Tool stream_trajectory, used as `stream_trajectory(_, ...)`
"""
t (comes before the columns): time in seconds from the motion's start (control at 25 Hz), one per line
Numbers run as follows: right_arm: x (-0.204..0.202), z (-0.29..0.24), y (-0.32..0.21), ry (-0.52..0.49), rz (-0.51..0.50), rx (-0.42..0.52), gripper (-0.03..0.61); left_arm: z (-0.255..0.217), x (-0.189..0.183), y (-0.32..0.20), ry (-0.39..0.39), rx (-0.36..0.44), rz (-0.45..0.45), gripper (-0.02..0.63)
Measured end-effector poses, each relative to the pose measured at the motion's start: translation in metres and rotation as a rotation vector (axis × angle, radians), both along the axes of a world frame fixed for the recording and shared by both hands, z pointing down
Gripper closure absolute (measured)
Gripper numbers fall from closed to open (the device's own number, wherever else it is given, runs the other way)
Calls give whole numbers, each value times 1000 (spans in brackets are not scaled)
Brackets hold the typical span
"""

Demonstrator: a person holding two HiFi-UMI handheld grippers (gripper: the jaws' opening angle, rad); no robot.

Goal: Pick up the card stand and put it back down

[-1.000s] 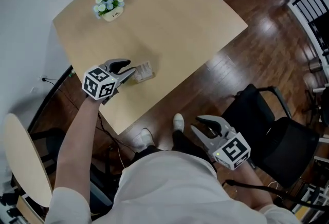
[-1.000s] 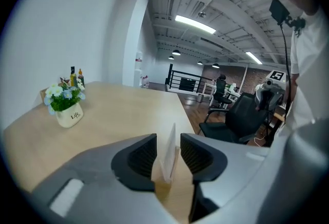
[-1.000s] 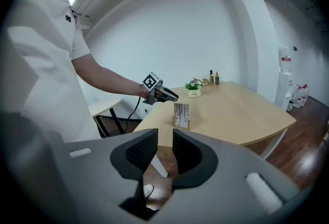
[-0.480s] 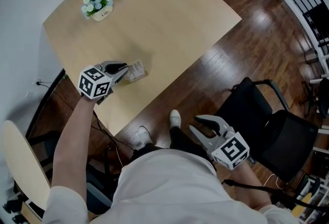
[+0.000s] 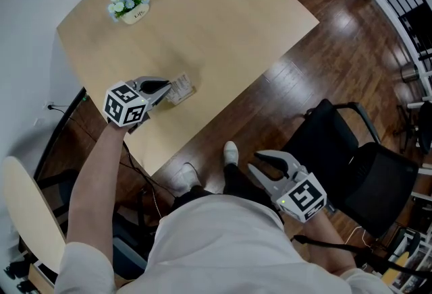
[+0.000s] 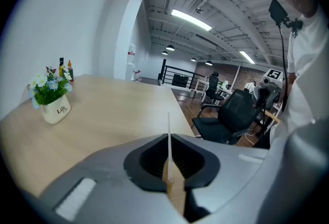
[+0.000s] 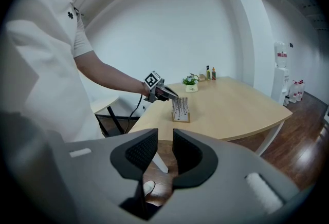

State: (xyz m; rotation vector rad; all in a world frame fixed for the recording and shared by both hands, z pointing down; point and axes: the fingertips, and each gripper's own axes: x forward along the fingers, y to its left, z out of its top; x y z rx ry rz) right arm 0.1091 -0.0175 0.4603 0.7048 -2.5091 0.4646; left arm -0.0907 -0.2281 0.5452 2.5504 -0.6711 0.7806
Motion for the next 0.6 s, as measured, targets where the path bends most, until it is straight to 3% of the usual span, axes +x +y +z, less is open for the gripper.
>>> stream_trajectory(0.6,-3,0,3,-12,-3,5,483,-31,-4,-3,31,26,18,597)
